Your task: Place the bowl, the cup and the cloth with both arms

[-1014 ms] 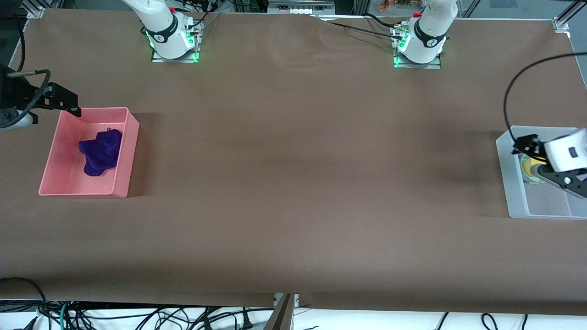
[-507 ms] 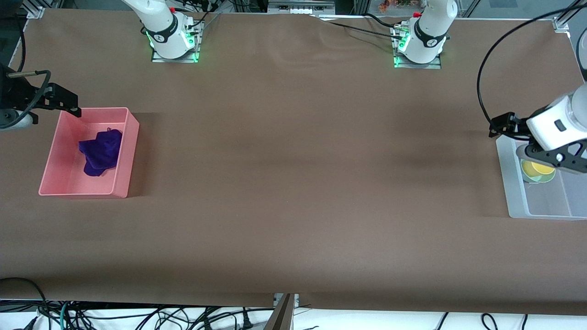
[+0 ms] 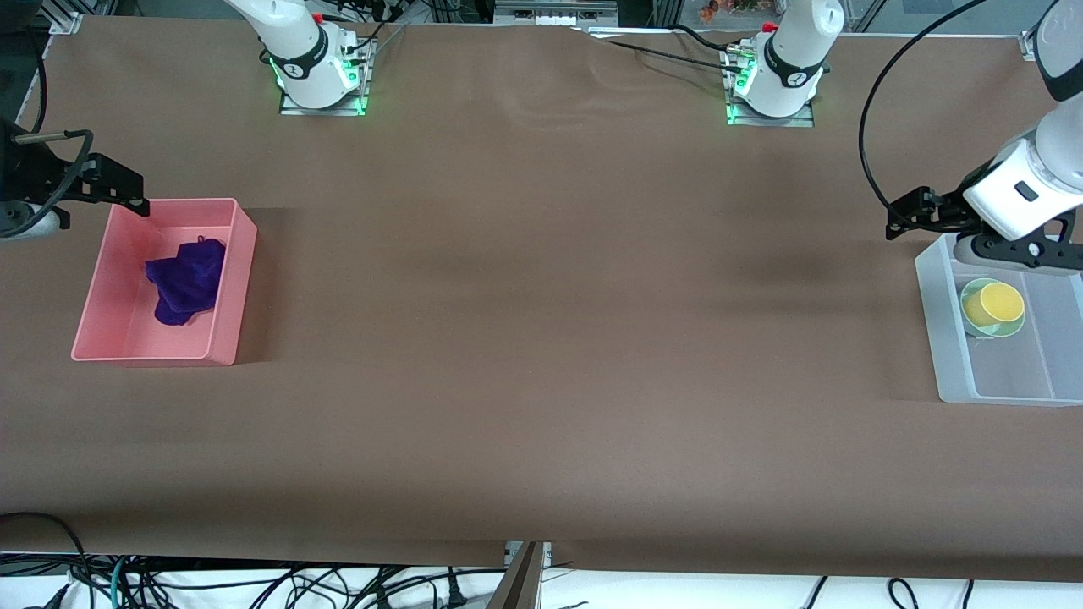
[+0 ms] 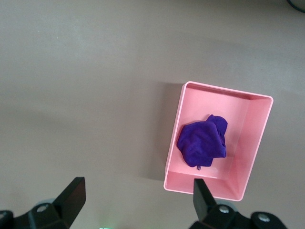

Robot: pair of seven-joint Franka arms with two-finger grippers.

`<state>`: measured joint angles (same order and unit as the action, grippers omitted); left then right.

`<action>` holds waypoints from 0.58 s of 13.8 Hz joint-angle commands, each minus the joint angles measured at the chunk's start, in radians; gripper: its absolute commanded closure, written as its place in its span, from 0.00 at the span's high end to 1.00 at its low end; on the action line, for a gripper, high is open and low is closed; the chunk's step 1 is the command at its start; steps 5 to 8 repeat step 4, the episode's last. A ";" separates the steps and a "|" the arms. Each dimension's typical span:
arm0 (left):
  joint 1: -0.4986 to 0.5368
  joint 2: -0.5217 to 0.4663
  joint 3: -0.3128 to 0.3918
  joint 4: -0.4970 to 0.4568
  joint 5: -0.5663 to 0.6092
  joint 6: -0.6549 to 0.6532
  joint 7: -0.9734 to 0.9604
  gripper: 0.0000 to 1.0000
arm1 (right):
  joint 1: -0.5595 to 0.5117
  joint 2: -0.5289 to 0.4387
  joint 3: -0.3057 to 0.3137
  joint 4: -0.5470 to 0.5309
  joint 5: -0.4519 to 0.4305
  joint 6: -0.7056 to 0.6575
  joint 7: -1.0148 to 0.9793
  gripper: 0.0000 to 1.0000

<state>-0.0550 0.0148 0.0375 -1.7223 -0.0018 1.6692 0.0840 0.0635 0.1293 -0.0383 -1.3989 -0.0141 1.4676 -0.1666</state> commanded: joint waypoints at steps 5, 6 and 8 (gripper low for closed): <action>-0.012 -0.033 0.015 -0.040 -0.015 0.026 -0.021 1.00 | -0.002 -0.007 -0.002 -0.003 -0.007 -0.003 0.007 1.00; -0.012 -0.033 0.015 -0.040 -0.015 0.026 -0.021 1.00 | -0.002 -0.007 -0.002 -0.003 -0.007 -0.003 0.007 1.00; -0.012 -0.033 0.015 -0.040 -0.015 0.026 -0.021 1.00 | -0.002 -0.007 -0.002 -0.003 -0.007 -0.003 0.007 1.00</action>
